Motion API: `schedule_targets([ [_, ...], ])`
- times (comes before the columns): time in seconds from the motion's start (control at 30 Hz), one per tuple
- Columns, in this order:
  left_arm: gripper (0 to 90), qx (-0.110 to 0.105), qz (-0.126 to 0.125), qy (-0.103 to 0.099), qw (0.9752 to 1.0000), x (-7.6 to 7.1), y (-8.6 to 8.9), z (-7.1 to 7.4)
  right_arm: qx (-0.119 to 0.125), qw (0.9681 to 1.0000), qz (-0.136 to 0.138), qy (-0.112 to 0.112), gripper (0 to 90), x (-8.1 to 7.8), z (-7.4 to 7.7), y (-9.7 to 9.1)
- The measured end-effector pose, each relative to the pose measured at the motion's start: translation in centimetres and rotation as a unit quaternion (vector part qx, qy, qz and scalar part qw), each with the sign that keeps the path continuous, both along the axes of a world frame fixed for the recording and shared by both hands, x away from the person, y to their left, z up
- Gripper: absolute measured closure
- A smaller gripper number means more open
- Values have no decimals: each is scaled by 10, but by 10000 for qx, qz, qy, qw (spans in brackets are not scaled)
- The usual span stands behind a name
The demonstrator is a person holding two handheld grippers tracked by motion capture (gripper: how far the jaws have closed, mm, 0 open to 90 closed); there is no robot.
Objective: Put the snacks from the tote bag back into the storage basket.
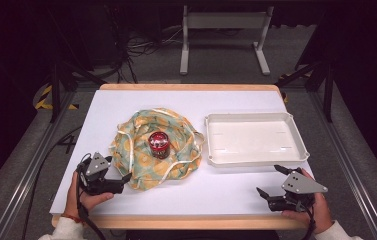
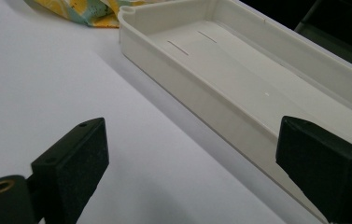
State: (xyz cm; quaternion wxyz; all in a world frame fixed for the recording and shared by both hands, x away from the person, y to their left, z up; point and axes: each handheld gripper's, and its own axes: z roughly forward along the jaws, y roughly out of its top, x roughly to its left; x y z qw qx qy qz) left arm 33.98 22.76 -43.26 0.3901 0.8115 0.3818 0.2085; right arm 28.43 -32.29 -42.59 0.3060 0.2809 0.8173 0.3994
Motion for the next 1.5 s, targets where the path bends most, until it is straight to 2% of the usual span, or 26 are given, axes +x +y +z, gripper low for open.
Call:
schedule_targets([
  [0.07,109,0,-10,10,10000,2,-2,-1,-32,10000,-55,-23,106,0,0,-1],
  [0.1,109,49,39,111,9999,3,-4,-1,-15,10000,-70,-16,106,0,0,-2],
  [0.13,110,49,39,111,9999,3,-4,-1,-12,10000,-82,-16,106,-1,0,-2],
  [0.17,118,88,-24,308,9995,3,-7,-1,-25,10000,-81,-7,106,-1,0,-2],
  [0.27,119,53,-24,405,9992,2,-8,-2,-61,9999,-89,-37,105,-2,1,0],
  [0.37,119,-214,89,462,9987,2,-6,2,-105,9999,-47,-17,103,-2,1,3],
  [0.5,122,-163,105,327,9993,-1,-6,5,-89,10000,-32,22,103,1,0,3],
  [0.57,174,-115,61,291,9995,-1,-6,6,-91,10000,-13,27,103,1,-1,3],
  [0.6,147,-36,103,272,9996,-2,-7,8,-105,9999,6,34,103,1,-1,3],
  [0.73,135,-99,120,237,9996,-2,-8,11,-83,10000,9,29,102,0,0,3],
  [0.83,117,-278,175,315,9990,-1,-8,16,-100,9999,20,32,102,1,-1,4],
  [0.9,112,-357,184,504,9979,1,-11,22,-128,9999,19,28,102,1,0,6],
  [0.97,104,-300,226,540,9978,3,-13,28,-135,9999,18,18,102,1,0,7],
  [1.03,95,-365,409,705,9960,6,-17,37,-136,9999,1,39,102,0,0,6],
  [1.13,94,-325,268,730,9964,7,-22,45,-138,9999,-25,25,102,-2,0,4],
  [1.2,91,-327,349,807,9956,9,-28,52,-130,9999,-48,20,102,-3,0,2],
  [1.3,89,-302,338,873,9952,11,-38,58,-117,9999,-60,38,102,-2,-1,2],
  [1.4,81,-148,336,986,9945,15,-48,63,-138,9999,-41,45,102,-2,-1,3],
  [1.5,79,-159,346,1035,9939,21,-55,67,-139,9999,-41,58,102,-1,-2,3],
])
